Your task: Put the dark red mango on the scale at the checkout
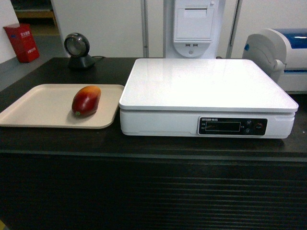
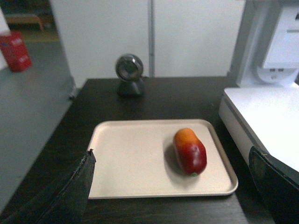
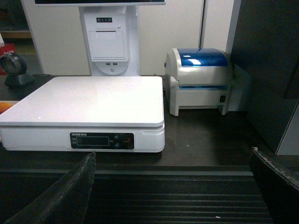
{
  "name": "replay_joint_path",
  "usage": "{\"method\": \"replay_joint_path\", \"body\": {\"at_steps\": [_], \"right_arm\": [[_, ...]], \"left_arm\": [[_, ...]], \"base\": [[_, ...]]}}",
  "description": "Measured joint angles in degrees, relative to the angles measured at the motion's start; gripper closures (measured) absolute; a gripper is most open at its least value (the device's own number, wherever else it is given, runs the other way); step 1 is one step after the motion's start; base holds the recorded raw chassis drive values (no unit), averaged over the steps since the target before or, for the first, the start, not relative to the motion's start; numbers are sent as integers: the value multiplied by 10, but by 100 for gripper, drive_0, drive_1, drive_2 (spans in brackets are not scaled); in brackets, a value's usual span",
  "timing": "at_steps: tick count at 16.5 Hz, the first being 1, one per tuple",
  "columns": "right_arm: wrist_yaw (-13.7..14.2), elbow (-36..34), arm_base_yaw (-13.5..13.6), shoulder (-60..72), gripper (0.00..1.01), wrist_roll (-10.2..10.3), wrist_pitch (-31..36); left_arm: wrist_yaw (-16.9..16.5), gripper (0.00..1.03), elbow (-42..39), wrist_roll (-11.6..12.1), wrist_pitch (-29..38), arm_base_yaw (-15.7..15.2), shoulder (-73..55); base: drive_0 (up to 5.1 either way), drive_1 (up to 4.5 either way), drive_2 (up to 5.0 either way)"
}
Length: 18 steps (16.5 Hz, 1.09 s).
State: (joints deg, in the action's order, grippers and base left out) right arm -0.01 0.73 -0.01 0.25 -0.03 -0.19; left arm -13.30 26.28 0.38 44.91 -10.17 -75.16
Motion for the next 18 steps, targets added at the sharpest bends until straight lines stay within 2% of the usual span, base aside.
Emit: {"method": "replay_joint_path", "body": {"at_steps": [2,4,7,9,11,15,17,18], "right_arm": [[0,0,0,0,3,0,0],[0,0,0,0,3,0,0],[0,0,0,0,3,0,0],[0,0,0,0,3,0,0],[0,0,0,0,3,0,0],[0,0,0,0,3,0,0],[0,0,0,0,3,0,0],[0,0,0,0,3,0,0]], "left_arm": [[-23,5,97,6,-39,27,-139],[-37,5,199,27,-84,53,-245],[-50,5,318,46,-159,76,-348],[-55,5,378,58,-209,84,-399],[-38,5,438,73,-255,89,-446],[-42,5,517,90,-325,89,-494],[-41,5,560,91,-351,90,-514],[-33,5,607,91,-392,92,-541]], "base": [[0,0,0],[0,0,0],[0,0,0],[0,0,0],[0,0,0],[0,0,0],[0,0,0],[0,0,0]]}}
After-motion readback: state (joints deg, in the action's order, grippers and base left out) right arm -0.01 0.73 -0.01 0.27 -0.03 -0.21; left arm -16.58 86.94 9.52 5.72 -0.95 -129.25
